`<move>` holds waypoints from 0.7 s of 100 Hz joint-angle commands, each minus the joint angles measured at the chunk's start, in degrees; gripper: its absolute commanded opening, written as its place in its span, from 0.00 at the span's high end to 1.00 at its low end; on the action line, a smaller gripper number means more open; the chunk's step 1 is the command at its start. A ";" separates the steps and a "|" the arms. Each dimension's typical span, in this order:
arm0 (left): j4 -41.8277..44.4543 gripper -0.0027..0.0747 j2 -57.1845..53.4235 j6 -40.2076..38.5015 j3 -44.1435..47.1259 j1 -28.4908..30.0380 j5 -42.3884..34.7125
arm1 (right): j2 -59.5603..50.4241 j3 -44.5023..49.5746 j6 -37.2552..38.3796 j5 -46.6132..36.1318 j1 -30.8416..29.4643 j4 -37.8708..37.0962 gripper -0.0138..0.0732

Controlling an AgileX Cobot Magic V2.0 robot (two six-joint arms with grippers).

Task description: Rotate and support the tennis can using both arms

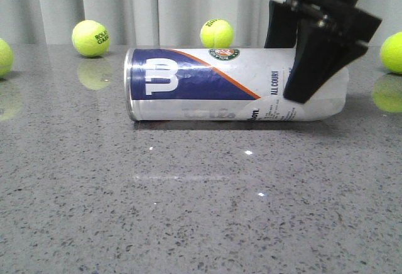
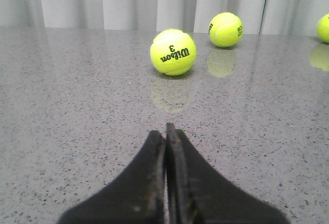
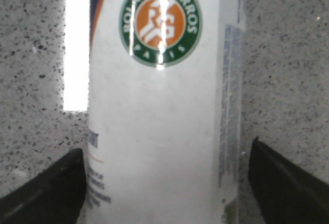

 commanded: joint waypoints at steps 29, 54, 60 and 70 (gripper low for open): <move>-0.04 0.99 -2.00 -0.35 2.53 0.10 -4.55 | -10.78 -4.78 7.34 5.67 -0.04 1.05 0.58; -0.04 0.99 -2.00 -0.35 2.53 0.10 -4.55 | -14.92 -4.72 14.67 7.97 -0.10 2.15 0.91; -0.04 0.99 -2.00 -0.35 2.53 0.10 -4.55 | -15.88 -4.67 24.92 6.70 -0.10 2.28 0.91; -0.04 0.99 -2.00 -0.35 2.53 0.10 -4.55 | -18.43 -3.61 38.90 3.17 -0.22 2.09 0.91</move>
